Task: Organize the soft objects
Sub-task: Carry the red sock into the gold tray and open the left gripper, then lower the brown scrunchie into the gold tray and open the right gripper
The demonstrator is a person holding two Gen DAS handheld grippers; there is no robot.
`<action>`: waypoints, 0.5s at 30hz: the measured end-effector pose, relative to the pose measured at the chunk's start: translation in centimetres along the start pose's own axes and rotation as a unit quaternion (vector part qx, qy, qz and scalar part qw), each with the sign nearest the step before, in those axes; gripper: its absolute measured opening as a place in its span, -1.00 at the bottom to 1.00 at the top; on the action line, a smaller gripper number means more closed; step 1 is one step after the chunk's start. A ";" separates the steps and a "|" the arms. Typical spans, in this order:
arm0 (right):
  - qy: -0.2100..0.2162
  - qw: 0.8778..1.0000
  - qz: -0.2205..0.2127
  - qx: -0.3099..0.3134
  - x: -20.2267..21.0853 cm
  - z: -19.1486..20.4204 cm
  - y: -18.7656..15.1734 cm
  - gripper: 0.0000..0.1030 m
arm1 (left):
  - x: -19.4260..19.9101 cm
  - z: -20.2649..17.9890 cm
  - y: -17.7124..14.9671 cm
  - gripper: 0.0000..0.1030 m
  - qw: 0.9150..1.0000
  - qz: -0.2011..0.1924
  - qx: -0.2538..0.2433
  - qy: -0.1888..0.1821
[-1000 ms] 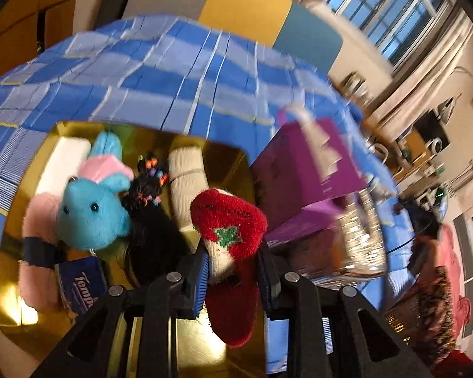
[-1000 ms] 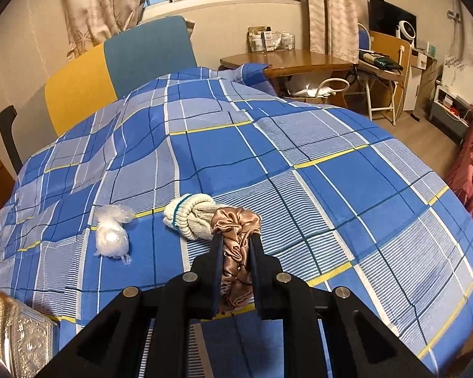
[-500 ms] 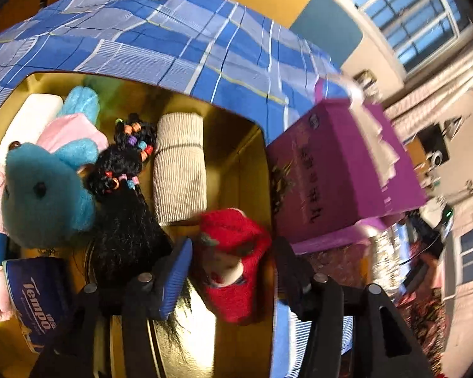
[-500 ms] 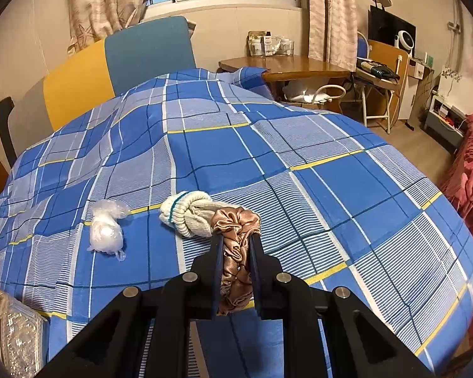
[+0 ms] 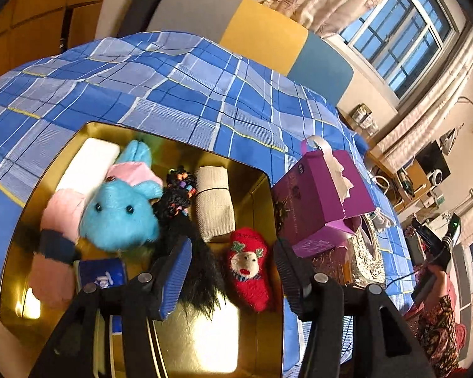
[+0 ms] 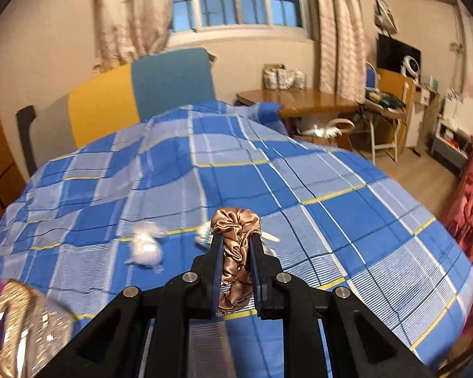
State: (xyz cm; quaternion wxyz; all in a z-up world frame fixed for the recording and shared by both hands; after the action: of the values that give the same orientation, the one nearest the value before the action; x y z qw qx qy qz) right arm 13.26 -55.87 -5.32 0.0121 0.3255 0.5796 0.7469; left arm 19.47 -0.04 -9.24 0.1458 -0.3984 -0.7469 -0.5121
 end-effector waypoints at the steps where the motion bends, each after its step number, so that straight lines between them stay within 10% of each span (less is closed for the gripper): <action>1: 0.009 1.000 -0.005 0.005 0.9 0.7 0.3 -0.69 | -0.1 0.0 -0.1 0.06 1.000 0.000 0.002 -0.003; 15: 0.187 0.977 -0.031 0.093 13.9 16.3 -0.5 -0.69 | 2.4 1.6 -1.0 0.06 1.000 -0.024 0.009 -0.010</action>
State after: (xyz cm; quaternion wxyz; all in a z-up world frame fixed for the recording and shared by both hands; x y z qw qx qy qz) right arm 10.26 -36.23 2.66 -0.1034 0.1619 0.6488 0.7363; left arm 17.49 2.31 -9.06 0.1295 -0.3843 -0.7622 -0.5046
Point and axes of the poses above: each gripper's, at about its wrist camera, not at the fingertips, and x roughly against the way its jaws point, z to its left, y to its top, the point moved 6 cm from there along -x, roughly the way its jaws point, and after that the axes turned 9 degrees about -z, right-handed, at the moved point
